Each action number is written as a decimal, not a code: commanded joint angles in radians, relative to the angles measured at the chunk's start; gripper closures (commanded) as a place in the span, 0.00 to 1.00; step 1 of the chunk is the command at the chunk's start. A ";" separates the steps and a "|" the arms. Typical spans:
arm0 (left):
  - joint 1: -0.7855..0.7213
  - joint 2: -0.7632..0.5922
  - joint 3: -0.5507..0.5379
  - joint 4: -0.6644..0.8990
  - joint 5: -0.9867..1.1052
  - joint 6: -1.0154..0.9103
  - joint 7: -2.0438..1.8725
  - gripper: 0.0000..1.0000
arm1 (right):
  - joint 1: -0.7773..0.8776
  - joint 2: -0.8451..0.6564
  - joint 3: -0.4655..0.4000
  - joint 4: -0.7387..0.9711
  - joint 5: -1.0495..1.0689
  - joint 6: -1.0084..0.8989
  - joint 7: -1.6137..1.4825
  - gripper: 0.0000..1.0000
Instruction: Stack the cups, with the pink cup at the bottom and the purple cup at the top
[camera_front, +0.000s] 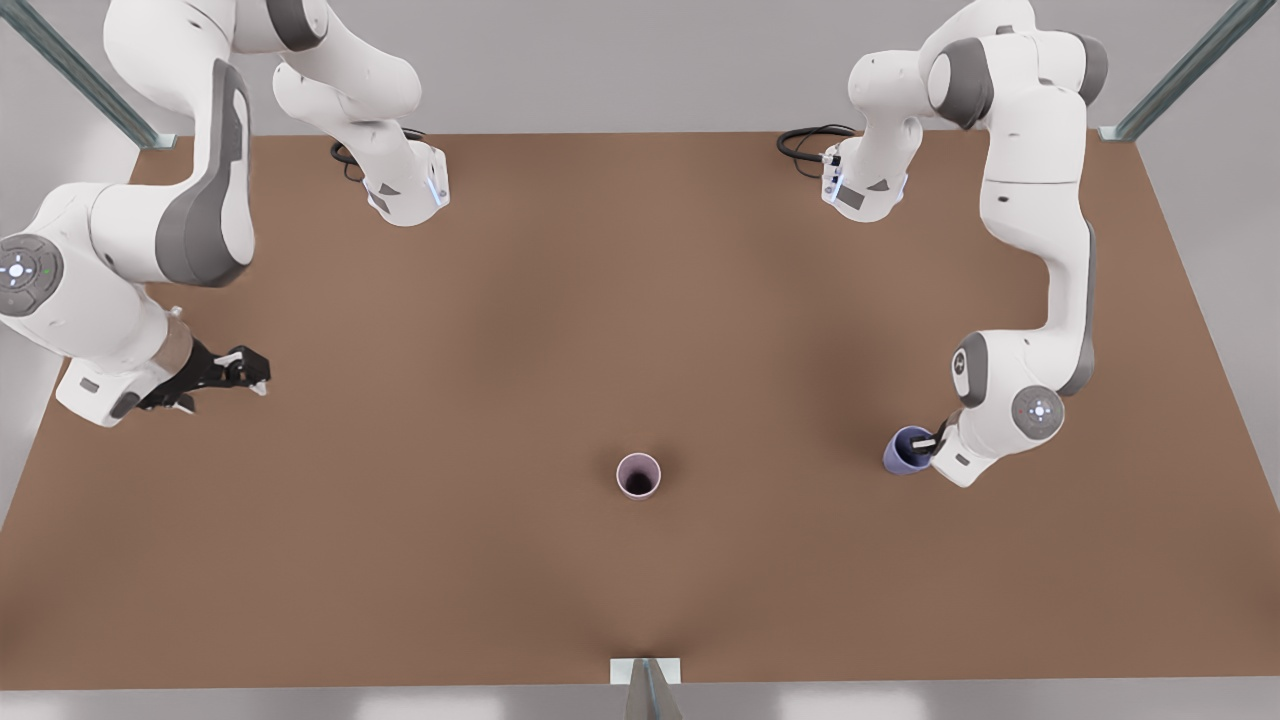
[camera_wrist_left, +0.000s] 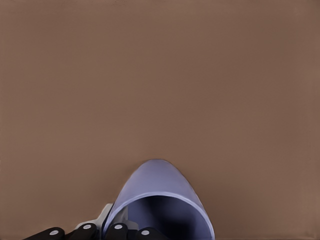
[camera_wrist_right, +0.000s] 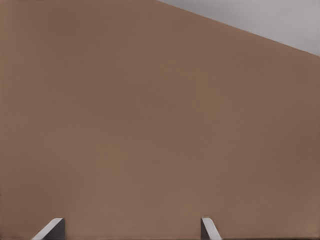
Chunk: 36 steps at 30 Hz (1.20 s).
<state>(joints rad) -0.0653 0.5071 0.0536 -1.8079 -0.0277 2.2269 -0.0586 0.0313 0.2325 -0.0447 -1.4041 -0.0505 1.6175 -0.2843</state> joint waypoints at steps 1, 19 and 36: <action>-0.017 -0.032 -0.029 0.005 -0.006 -0.027 -0.105 0.79 | -0.002 -0.002 -0.001 0.001 0.035 -0.054 0.249 0.00; -0.548 0.248 -0.090 0.763 -0.080 -0.313 -1.043 0.79 | -0.053 -0.061 -0.004 -0.105 0.087 0.002 0.257 0.00; -0.511 0.307 -0.092 0.762 -0.100 -0.162 -1.046 0.79 | -0.062 -0.056 -0.004 -0.104 0.089 0.004 0.252 0.00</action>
<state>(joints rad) -0.5752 0.8155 -0.0378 -1.0459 -0.1234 2.0354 -0.9266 -0.0282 0.1775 -0.0489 -1.5084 0.0376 1.6218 -0.0637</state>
